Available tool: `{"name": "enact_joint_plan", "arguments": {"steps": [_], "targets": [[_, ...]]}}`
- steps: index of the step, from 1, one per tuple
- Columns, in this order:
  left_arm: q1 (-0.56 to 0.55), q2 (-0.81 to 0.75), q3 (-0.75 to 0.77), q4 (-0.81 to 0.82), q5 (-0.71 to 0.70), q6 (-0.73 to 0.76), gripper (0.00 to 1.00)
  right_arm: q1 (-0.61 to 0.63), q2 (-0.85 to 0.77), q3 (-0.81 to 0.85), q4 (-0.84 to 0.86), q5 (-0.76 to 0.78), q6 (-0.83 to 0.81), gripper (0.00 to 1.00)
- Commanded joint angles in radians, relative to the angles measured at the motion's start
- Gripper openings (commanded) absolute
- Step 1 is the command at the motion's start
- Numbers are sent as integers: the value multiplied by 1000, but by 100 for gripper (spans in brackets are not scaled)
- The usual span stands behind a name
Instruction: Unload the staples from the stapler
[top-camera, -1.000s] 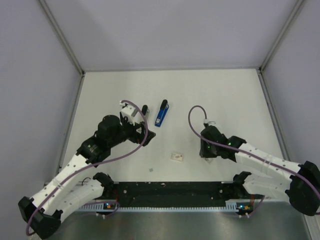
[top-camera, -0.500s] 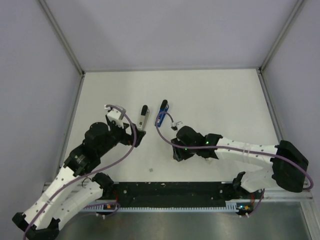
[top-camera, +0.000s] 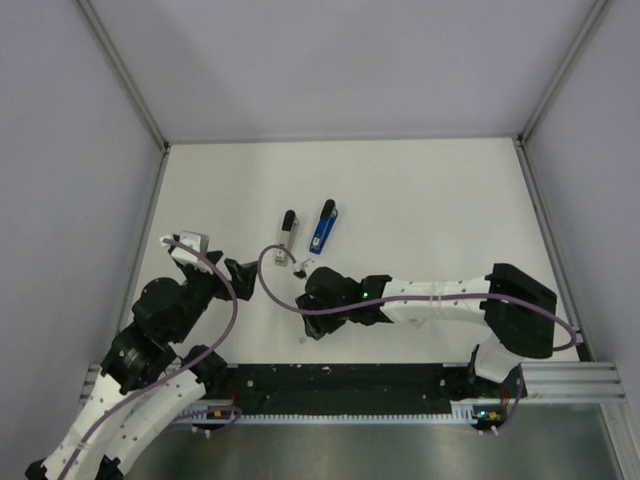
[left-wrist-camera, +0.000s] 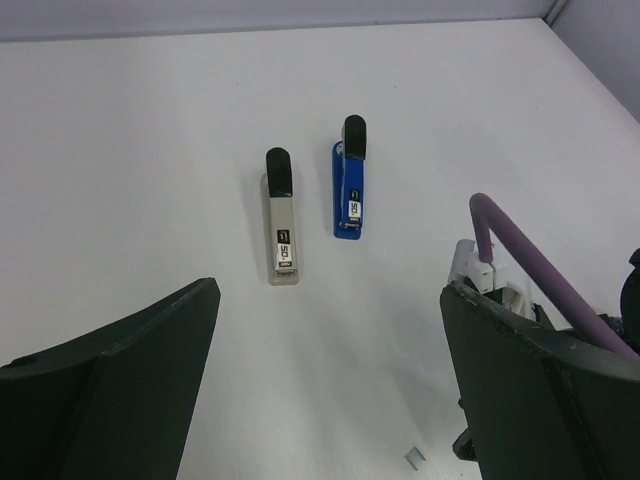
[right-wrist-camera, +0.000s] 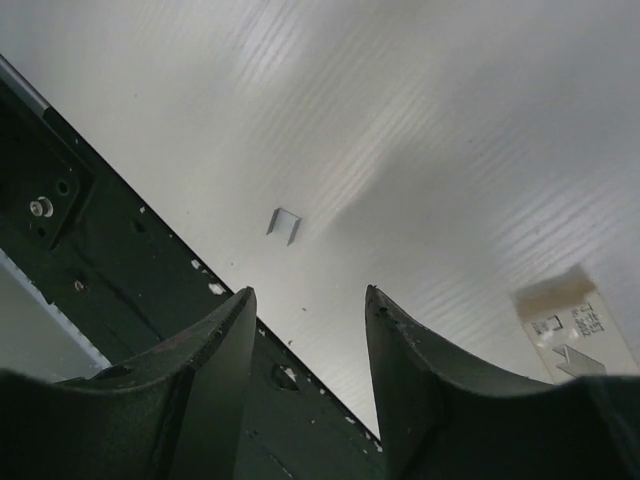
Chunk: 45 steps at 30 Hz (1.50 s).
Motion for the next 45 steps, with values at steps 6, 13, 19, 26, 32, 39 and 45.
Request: {"name": "enact_joint_plan", "arguments": {"steps": [6, 13, 19, 26, 32, 39, 45], "targets": [[-2, -127, -34, 6, -21, 34, 98, 77, 162, 144, 17, 51, 71, 49], [-2, -206, -57, -9, 17, 48, 98, 120, 250, 225, -34, 76, 82, 50], [-2, -228, -64, -28, 16, 50, 98, 130, 279, 241, -69, 111, 104, 50], [-1, -233, -69, -23, 27, 48, 98, 137, 285, 247, -103, 145, 114, 50], [-1, -237, -69, -23, 25, 50, 98, 143, 314, 265, -109, 143, 116, 49], [-1, -236, -68, -22, 28, 53, 98, 141, 336, 281, -121, 146, 114, 40], [-2, -237, -69, -22, 22, 53, 98, 141, 336, 272, -141, 168, 113, 32]]}}
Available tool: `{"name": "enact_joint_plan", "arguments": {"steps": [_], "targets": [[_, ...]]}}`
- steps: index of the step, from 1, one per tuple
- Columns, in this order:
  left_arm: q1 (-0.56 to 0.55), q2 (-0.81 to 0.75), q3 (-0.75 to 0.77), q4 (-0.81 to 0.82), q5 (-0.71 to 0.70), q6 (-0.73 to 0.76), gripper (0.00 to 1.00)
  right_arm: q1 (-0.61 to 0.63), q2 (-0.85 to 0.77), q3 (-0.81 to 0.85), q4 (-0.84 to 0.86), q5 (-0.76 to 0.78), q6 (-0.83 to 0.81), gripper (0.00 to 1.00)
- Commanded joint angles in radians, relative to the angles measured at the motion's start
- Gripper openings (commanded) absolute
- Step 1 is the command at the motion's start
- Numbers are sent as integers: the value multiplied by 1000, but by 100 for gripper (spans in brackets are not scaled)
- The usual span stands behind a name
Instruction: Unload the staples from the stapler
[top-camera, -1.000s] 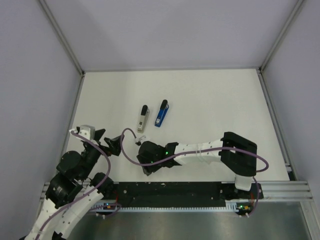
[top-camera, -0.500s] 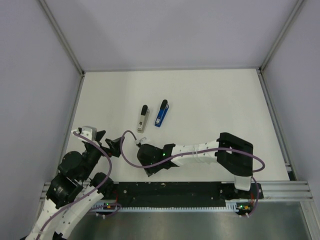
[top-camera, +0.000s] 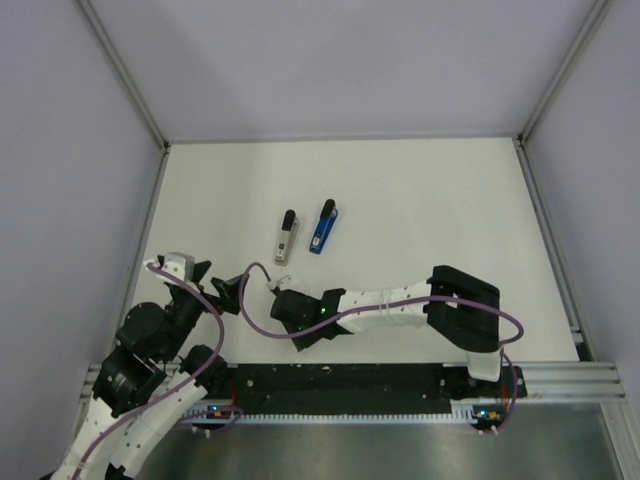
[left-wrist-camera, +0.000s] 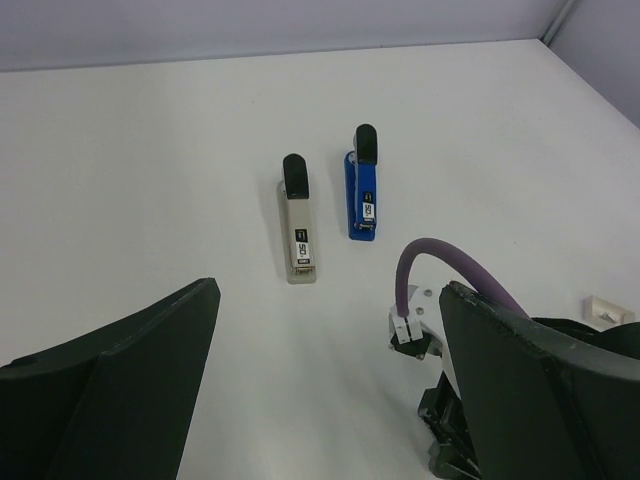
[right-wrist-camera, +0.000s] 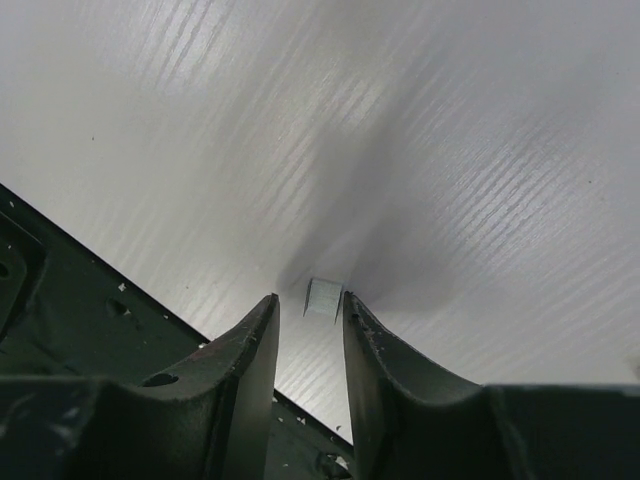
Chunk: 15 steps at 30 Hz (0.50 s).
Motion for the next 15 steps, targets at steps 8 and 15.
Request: {"name": "enact_joint_plan", "arguments": {"steps": [8, 15], "targets": [[-2, -18, 0, 39, 35, -3, 98, 11, 15, 13, -45, 54, 5, 20], [-2, -19, -1, 39, 29, -3, 98, 9, -5, 4, -68, 94, 3, 15]]}}
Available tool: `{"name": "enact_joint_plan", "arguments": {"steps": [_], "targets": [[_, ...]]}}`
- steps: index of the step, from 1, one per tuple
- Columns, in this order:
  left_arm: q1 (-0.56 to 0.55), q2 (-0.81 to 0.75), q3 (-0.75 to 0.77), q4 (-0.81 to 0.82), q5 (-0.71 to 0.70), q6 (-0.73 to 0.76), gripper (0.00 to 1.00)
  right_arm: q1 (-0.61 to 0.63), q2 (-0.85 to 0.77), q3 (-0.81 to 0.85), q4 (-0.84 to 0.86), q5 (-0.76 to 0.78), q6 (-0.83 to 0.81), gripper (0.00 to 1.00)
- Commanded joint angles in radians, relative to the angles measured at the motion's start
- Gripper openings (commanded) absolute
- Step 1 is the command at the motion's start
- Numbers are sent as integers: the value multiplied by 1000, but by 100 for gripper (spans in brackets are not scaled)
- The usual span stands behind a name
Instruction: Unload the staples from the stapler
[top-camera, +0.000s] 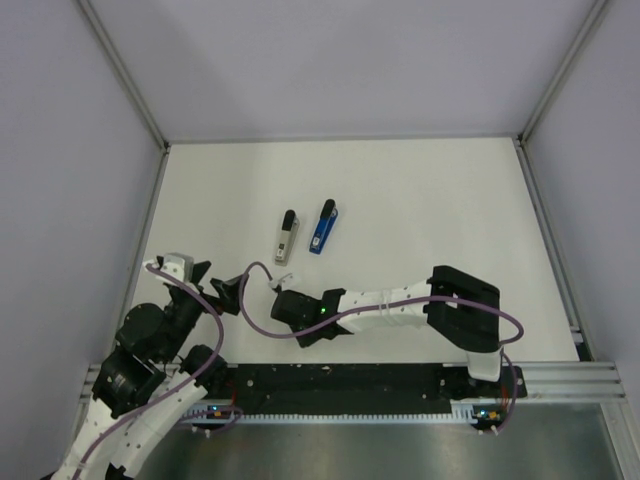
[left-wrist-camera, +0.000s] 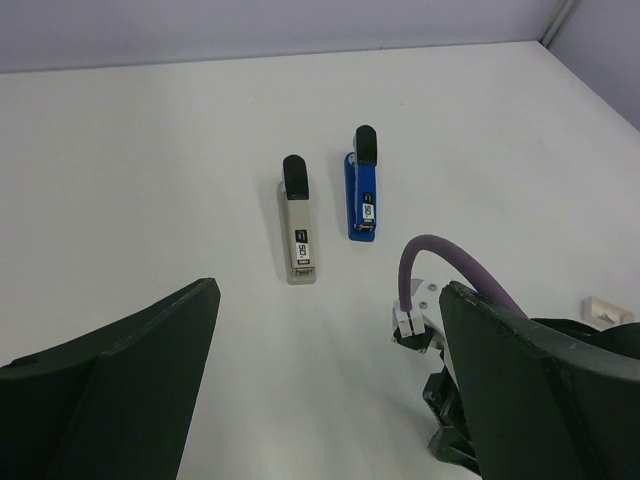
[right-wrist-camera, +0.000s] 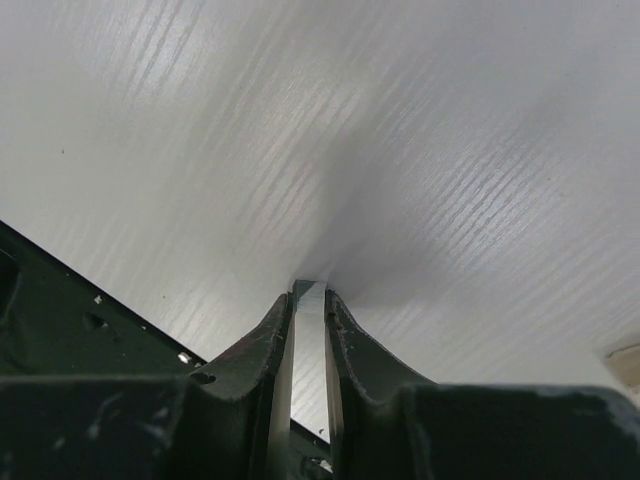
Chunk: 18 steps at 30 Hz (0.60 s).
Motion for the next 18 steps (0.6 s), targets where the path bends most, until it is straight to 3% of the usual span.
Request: {"name": "enact_joint_plan", "arguments": {"steps": [1, 8, 18], "targets": [[-1, -14, 1, 41, 29, -5, 98, 8, -14, 3, -54, 52, -1, 15], [-2, -15, 0, 41, 23, -6, 98, 7, -150, -53, -100, 127, 3, 15], [-1, 12, 13, 52, 15, 5, 98, -93, -466, -292, -166, 211, 56, 16]]}}
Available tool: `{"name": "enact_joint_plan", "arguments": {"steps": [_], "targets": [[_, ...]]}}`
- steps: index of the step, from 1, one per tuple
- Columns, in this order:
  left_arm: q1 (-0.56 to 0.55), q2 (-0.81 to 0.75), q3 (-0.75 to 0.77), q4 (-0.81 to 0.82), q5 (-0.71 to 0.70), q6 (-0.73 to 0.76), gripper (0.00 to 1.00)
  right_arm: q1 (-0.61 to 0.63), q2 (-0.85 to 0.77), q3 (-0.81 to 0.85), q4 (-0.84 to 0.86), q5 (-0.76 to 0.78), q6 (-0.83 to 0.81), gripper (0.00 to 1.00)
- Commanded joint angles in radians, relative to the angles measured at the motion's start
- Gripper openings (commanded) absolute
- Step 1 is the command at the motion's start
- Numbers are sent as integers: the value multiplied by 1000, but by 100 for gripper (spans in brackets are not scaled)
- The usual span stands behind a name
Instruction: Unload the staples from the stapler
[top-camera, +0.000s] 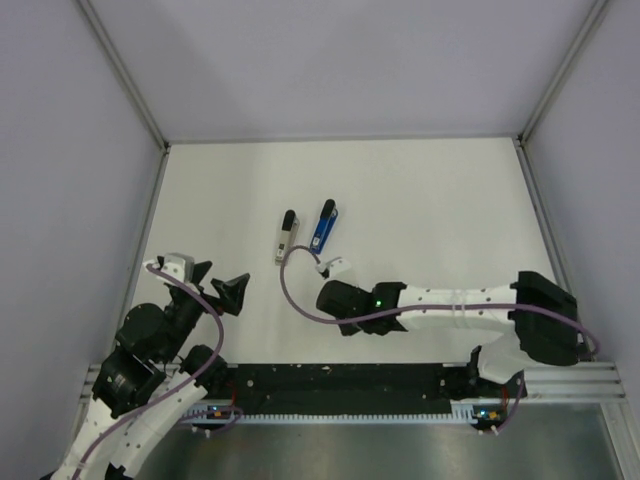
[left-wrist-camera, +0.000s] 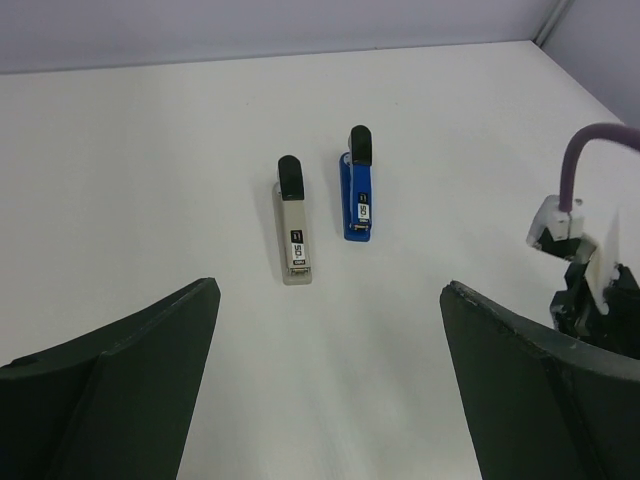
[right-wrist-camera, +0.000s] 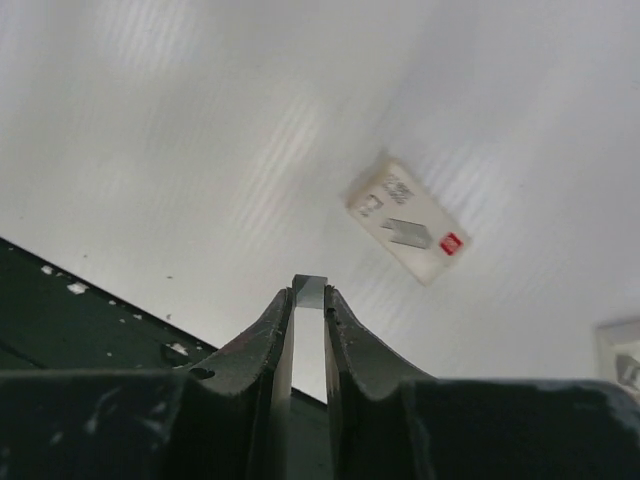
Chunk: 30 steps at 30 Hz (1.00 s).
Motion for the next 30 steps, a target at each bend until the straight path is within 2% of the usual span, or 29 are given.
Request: {"name": "enact_joint_plan", "arguments": {"steps": [1, 14, 22, 30], "targets": [[-1, 23, 16, 53, 10, 8, 98, -70, -161, -100, -57, 76, 43, 16], [-2, 184, 49, 124, 116, 33, 98, -263, -461, -323, -135, 105, 138, 22], [-2, 231, 30, 159, 136, 61, 98, -311, -458, -322, -146, 99, 139, 21], [-2, 228, 16, 155, 137, 62, 98, -311, -378, -315, -52, 2, 106, 30]]}}
